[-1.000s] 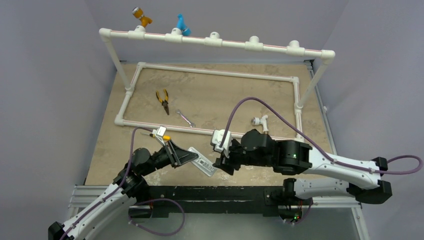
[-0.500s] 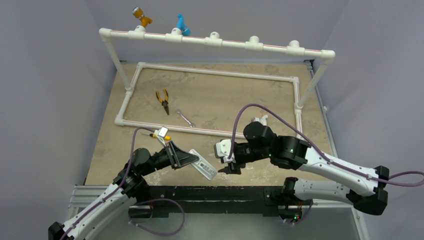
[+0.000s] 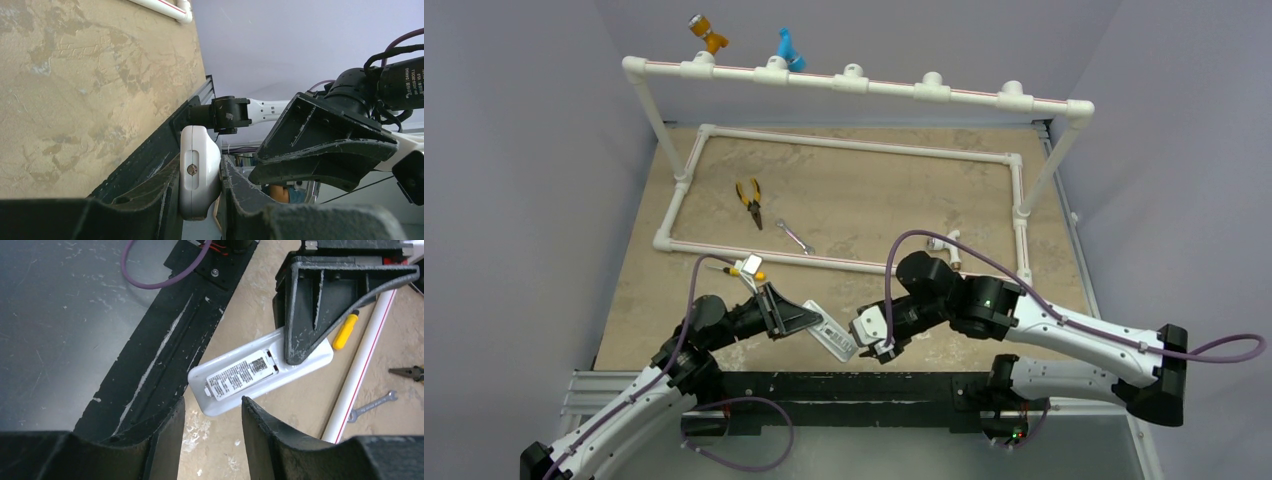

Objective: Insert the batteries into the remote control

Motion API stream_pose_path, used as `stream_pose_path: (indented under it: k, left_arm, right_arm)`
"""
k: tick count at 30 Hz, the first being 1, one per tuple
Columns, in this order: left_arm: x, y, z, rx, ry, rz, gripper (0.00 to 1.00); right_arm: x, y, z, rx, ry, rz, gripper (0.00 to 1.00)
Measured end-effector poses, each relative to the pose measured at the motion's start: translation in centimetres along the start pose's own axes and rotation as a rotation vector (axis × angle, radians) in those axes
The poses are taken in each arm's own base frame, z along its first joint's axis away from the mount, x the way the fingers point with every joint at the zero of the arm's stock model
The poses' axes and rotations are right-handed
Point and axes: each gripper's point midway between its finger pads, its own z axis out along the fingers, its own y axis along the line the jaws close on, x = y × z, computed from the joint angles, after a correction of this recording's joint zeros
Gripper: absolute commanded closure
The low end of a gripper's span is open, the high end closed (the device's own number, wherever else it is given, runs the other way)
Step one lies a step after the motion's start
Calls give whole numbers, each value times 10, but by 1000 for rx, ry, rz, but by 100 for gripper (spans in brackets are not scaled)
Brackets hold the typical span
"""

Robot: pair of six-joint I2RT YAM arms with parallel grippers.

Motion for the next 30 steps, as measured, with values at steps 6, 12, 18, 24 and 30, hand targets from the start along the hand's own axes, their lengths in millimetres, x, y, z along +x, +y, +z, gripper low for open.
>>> stream_pose_path:
  k: [6,12,18,24,30]
  left_arm:
    - [1,0,0,-1,7,-1,100]
    - [2,0,0,1,13,-1,100]
    - [3,1,0,-1,15,-3,100]
    - [3,1,0,-3,18,-4,100]
    - [3,1,0,-5,20,-5,100]
  right_arm:
    - [-3,6,10,-77,-36,-76,52]
    - [6,10,23,-166,-15,-104,52]
    - [8,7,31,-208,4,-138,52]
    - [9,7,31,-217,4,-163,52]
    - [10,7,31,-221,6,-181,54]
